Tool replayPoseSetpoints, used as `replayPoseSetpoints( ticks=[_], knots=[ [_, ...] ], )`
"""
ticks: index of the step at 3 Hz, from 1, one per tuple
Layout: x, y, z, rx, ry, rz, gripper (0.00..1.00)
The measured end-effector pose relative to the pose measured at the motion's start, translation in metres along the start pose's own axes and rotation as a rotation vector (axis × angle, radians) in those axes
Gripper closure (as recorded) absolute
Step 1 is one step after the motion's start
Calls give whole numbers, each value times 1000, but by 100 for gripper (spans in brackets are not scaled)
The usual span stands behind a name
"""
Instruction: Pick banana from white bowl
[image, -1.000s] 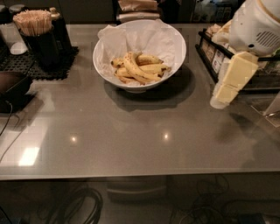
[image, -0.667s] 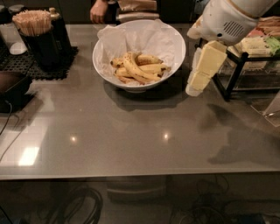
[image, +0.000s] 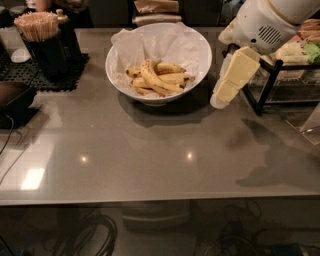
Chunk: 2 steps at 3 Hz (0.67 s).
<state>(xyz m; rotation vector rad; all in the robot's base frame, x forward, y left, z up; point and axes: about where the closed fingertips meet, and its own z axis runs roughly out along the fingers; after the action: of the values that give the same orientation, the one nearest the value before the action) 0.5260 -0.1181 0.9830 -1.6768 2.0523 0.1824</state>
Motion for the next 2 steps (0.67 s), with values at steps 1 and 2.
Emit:
replayPoseSetpoints(
  ticks=[1,2],
  knots=[
    [-19,-15,12,7,-61,38,0],
    [-20,-15,12,8,-63,40,19]
  ],
)
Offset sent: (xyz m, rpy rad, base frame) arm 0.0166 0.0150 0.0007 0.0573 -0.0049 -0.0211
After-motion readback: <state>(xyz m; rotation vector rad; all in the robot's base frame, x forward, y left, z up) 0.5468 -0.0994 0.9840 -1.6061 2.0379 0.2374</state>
